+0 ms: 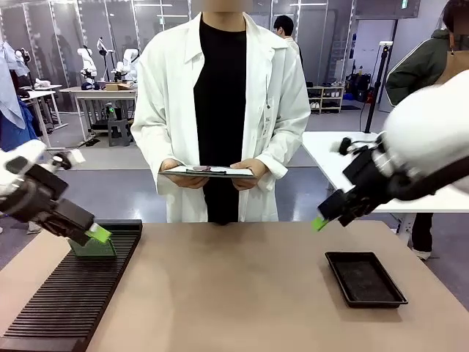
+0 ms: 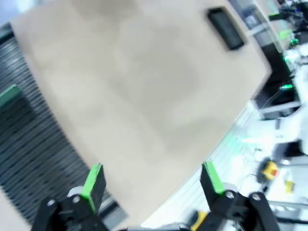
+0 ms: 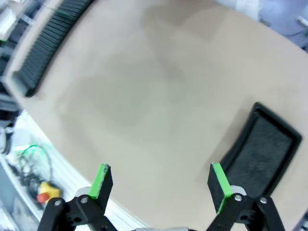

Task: Inspect the PCB.
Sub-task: Pick up the Blank PCB and present it to the human.

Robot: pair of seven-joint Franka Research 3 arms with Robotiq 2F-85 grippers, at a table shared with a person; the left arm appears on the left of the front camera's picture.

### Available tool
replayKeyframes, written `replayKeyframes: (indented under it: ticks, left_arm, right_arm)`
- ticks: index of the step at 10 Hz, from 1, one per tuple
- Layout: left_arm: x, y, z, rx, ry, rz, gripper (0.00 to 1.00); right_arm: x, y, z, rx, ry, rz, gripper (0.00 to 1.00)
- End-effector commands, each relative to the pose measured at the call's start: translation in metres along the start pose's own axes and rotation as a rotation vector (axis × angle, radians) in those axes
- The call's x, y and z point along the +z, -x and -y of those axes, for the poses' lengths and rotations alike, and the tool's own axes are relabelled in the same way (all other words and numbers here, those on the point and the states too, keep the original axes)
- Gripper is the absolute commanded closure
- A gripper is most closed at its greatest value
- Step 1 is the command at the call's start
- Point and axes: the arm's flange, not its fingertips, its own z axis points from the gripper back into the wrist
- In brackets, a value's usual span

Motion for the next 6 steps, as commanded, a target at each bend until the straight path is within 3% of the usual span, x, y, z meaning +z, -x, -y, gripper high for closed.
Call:
replayKeyframes:
  ticks: [1, 2, 4, 5, 6]
  left_arm:
    - [0.031, 0.019, -0.013, 0.079, 0.182, 0.023, 0.0]
    - [0.053, 0.031, -0.018, 0.125, 0.273, 0.052, 0.0]
    - [0.09, 0.063, -0.038, 0.123, 0.43, 0.201, 0.0]
    - [0.101, 0.082, -0.051, 0.166, 0.474, 0.256, 0.0]
    - [0.109, 0.1, -0.065, 0.236, 0.44, 0.305, 0.0]
  right_arm:
    - [0.038, 0.011, 0.023, -0.131, -0.201, 0.013, 0.0]
    - [0.055, 0.023, 0.043, -0.195, -0.331, 0.022, 0.0]
    - [0.078, 0.055, 0.087, -0.319, -0.528, 0.056, 0.0]
    - [0.083, 0.075, 0.105, -0.376, -0.556, 0.069, 0.0]
    - [0.087, 0.093, 0.116, -0.386, -0.588, 0.108, 0.0]
